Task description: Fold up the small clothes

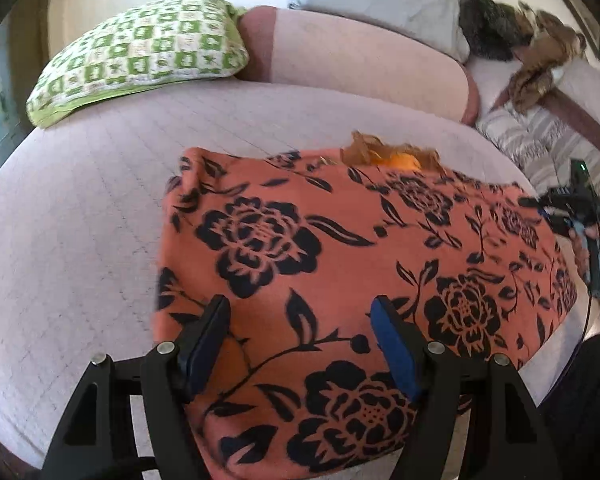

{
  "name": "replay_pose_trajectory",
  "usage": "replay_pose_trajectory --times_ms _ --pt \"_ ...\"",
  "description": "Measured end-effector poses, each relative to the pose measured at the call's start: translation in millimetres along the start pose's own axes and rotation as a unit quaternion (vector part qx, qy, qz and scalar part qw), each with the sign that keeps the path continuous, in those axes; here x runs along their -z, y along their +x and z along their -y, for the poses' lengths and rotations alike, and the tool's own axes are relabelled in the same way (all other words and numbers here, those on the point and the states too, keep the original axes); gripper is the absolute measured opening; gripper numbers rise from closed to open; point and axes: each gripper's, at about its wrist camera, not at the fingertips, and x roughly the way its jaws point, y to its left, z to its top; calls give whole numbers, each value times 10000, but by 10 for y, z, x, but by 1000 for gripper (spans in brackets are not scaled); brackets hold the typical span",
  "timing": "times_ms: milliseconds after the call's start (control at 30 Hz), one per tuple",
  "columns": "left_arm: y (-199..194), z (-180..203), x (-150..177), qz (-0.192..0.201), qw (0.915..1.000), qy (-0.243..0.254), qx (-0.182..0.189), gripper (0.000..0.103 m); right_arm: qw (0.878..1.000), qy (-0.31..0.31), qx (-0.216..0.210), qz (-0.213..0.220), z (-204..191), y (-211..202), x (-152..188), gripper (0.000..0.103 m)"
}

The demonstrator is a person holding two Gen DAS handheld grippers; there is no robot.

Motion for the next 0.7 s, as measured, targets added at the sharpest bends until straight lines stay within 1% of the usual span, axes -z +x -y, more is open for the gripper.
replay_pose_trajectory --times_ms 33,100,133,167,233,333,400,467,500,533,567,600,633,700 --pt "-42 -31 -2 39 10000 -68 10 73 9999 -40 90 -39 -26 -82 30 27" --pt "-155 -93 11 146 9996 -227 52 73 9998 -209 46 -43 -95 -264 127 46" --pt "-200 -123 24 174 9994 -293 80 73 9997 -234 62 -47 -115 -349 202 76" --pt "-264 -167 49 209 9990 -374 108 73 9996 -254 86 -28 -115 -445 286 85" --pt "-360 -227 103 290 9983 -481 125 73 9995 -264 143 -122 -109 -611 479 85" --pt "-442 -321 183 323 9971 -666 183 73 9989 -101 100 -442 -2 -732 808 85" --pt "-491 -383 249 342 9958 -822 230 73 9978 46 96 -655 56 -741 980 85" --pt "-486 -423 298 296 9952 -899 255 73 9969 30 67 -785 65 -723 1118 85" --pt "-460 -440 318 230 9950 -932 277 73 9963 -9 106 -850 58 -687 1157 84" --pt "-403 -460 346 106 9946 -985 306 73 9957 -73 146 -907 57 -644 1194 79" --pt "-351 -471 365 4 9940 -1051 289 73 9951 -164 247 -941 47 -615 1220 52" --pt "-316 -488 389 -54 9936 -1092 275 73 9939 -203 325 -1037 42 -595 1222 31" --pt "-295 -512 413 -118 9929 -1153 271 73 9933 -229 199 -1113 2 -606 1226 15" --pt "-328 -559 438 -66 9917 -1258 267 73 9934 -628 468 -835 -177 -764 1246 14"
